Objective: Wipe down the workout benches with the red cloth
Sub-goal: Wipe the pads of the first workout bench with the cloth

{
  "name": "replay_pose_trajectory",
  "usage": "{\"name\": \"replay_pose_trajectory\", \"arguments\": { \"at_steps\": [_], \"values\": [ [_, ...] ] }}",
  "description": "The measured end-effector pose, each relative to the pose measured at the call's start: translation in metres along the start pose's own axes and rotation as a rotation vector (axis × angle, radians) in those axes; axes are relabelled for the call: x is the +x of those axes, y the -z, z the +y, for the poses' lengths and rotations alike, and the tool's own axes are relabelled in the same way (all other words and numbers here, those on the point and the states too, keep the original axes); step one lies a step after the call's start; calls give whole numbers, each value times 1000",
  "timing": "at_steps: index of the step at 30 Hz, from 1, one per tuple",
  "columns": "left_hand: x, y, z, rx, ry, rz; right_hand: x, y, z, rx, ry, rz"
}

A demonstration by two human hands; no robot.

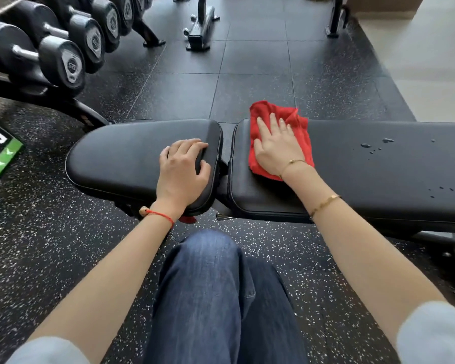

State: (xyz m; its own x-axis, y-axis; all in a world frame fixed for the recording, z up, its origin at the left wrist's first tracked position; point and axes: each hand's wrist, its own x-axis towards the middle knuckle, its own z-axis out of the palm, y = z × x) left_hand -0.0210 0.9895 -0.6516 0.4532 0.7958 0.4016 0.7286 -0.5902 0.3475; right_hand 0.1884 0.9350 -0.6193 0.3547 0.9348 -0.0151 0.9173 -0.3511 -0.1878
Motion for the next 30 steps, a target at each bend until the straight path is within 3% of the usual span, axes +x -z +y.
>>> {"name": "replay_pose_trajectory", "arguments": {
  "at_steps": [4, 9, 13, 17, 25, 30],
  "values": [
    [-1, 1, 2, 7, -3, -6, -3, -10, -28, 3, 95, 16],
    [-1, 1, 0, 1, -12, 3, -49, -9, 9, 52, 275, 59],
    [-1, -1, 1, 10, -9, 6, -28, 0, 41, 69, 182, 35],
    [-1, 1, 2, 15, -2, -1, 15, 3, 23, 59, 57, -1],
    [-3, 1, 2, -8, -7, 5, -68, -15, -7, 35, 288, 46],
    [-3, -1, 0, -13, -14, -4, -61, -5, 33, 83, 196, 40]
  ]
}}
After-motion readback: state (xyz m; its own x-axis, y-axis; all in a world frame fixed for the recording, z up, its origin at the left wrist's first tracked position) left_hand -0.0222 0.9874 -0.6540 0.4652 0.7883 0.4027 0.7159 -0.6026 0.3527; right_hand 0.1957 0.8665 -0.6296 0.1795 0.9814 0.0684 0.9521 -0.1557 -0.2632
